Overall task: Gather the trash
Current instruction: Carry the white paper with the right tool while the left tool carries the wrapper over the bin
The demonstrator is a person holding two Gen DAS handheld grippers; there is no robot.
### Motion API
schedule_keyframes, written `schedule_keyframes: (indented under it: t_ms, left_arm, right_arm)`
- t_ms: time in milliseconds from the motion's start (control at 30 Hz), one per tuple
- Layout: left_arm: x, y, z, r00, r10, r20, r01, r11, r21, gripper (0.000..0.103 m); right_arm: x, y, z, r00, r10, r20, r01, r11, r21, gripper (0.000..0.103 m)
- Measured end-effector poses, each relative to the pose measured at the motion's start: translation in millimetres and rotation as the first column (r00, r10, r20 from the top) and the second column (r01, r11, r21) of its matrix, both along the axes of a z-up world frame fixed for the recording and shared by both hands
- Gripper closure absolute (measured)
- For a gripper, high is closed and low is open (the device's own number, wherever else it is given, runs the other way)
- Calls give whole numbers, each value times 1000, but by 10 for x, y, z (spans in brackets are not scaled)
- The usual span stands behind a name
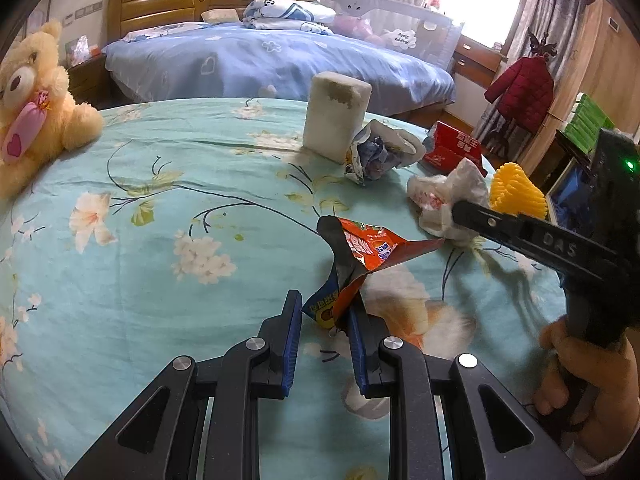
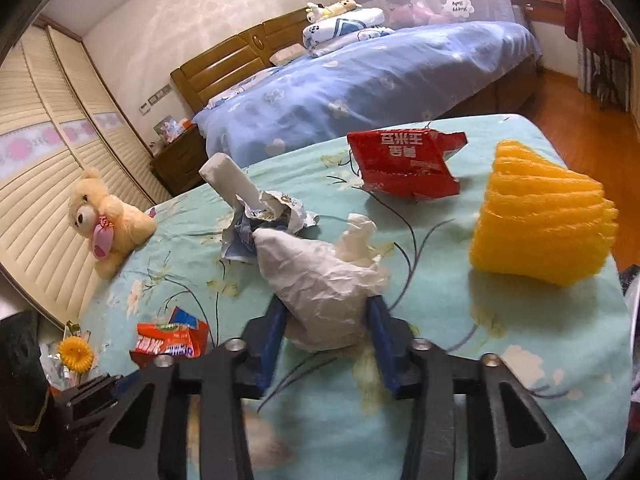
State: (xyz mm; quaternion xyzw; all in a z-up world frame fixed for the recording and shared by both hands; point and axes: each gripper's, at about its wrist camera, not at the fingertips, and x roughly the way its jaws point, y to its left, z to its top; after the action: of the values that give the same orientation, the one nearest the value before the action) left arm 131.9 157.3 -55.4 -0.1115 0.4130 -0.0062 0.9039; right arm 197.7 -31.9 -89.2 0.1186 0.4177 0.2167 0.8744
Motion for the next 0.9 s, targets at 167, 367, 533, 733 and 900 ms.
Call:
schedule_keyframes:
  t_ms: [167,367,533,733,900]
  left_arm:
    - [-39,-89,22,1000,-23,9,23,1000,-6,82]
    - [-73,-303,40,997,-76,14,76,997,-12,82]
    - [-86,-524,65,992,-128,18,128,992,-9,82]
    - [-86,-752,110,984,-175,25,175,984,-3,82]
    - [-64,-964,140,976,-217,31,217,976,-1,82]
  right_arm:
    - [-228,-173,65,1000,-6,8,6,1000,25,69]
    - [-467,-402,141,999,-35,21,34,998,44,70]
    - [-645,-672,167,996,-89,29,88,995,45,70]
    - [-815,-949,178,990,-141,26,139,989,55,70]
    - [-919,-1172,180,982,-188,26,187,981,56,70]
